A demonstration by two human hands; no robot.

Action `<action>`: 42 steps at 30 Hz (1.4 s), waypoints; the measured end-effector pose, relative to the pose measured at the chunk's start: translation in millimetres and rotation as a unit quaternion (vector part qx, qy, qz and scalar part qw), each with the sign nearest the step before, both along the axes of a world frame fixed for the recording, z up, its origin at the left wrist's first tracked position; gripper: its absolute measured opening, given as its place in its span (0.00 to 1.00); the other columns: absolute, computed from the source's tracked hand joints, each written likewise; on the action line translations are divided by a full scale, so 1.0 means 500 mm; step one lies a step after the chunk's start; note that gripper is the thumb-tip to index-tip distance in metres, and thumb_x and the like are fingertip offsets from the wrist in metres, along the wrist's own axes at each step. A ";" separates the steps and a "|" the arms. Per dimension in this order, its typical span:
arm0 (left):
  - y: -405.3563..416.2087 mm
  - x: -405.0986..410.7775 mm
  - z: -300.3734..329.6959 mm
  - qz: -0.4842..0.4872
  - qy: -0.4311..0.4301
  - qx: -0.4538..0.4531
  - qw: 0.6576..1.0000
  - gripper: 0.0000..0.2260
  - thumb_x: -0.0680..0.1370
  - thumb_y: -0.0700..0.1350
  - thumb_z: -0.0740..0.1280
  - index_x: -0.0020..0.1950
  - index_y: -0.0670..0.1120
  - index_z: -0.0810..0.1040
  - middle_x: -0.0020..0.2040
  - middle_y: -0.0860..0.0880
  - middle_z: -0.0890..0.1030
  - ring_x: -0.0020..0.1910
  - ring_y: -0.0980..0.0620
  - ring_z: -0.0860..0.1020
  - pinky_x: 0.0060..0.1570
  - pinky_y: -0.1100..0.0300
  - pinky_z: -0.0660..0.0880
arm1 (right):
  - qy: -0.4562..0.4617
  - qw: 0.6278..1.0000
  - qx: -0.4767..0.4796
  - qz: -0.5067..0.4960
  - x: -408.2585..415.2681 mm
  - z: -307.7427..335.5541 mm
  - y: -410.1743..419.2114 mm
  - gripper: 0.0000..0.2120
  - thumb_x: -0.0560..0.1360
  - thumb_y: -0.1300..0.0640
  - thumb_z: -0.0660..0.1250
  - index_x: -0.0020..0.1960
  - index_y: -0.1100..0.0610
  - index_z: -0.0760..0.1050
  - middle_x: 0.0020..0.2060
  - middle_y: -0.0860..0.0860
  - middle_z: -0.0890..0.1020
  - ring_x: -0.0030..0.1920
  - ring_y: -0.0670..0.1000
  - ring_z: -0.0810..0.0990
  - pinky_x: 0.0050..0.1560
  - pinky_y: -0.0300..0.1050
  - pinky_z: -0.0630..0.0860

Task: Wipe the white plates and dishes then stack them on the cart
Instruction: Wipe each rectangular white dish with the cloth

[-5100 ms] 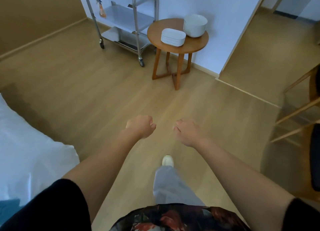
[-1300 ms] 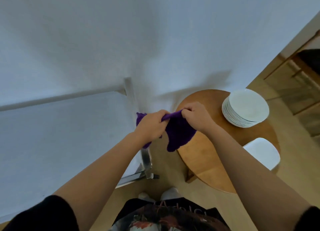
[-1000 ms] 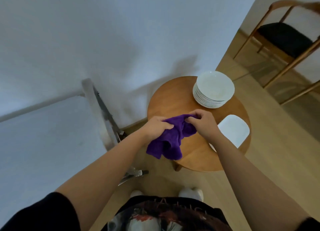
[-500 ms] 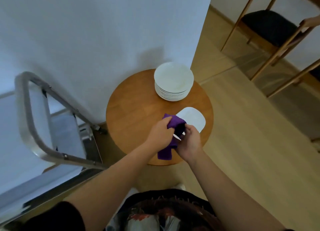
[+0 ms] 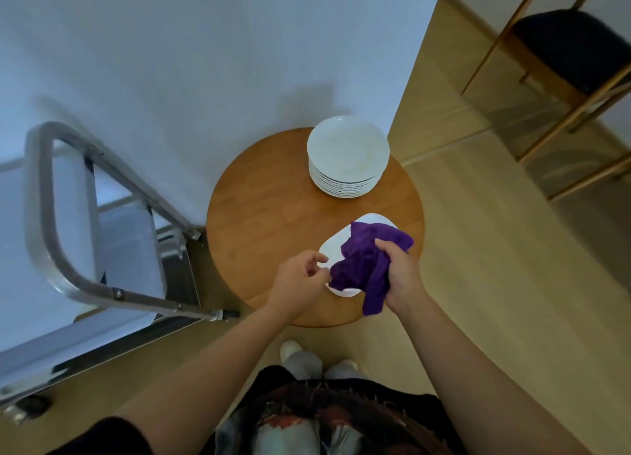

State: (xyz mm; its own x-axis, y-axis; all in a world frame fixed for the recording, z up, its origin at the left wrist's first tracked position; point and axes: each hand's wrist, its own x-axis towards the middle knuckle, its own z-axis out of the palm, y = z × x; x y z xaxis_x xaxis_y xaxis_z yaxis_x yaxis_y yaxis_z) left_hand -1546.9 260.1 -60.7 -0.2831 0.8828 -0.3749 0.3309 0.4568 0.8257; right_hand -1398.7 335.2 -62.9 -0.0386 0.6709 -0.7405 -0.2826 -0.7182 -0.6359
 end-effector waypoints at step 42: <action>0.124 0.160 -0.264 0.479 -0.068 -0.074 0.872 0.07 0.81 0.46 0.57 0.43 0.55 0.67 0.41 0.55 0.74 0.38 0.60 0.73 0.32 0.67 0.68 | -0.153 0.918 0.296 0.215 0.130 -0.164 0.254 0.19 0.69 0.64 0.63 0.59 0.54 0.69 0.50 0.45 0.76 0.46 0.37 0.78 0.43 0.31 0.75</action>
State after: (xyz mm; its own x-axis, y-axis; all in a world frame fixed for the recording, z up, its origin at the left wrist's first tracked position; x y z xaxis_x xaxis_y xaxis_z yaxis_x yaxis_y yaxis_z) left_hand -1466.8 322.1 -192.7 -0.8082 0.2046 -0.5522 -0.3578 0.5743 0.7363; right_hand -1333.7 462.2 -144.9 -0.2447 0.9306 -0.2722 0.2030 -0.2253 -0.9529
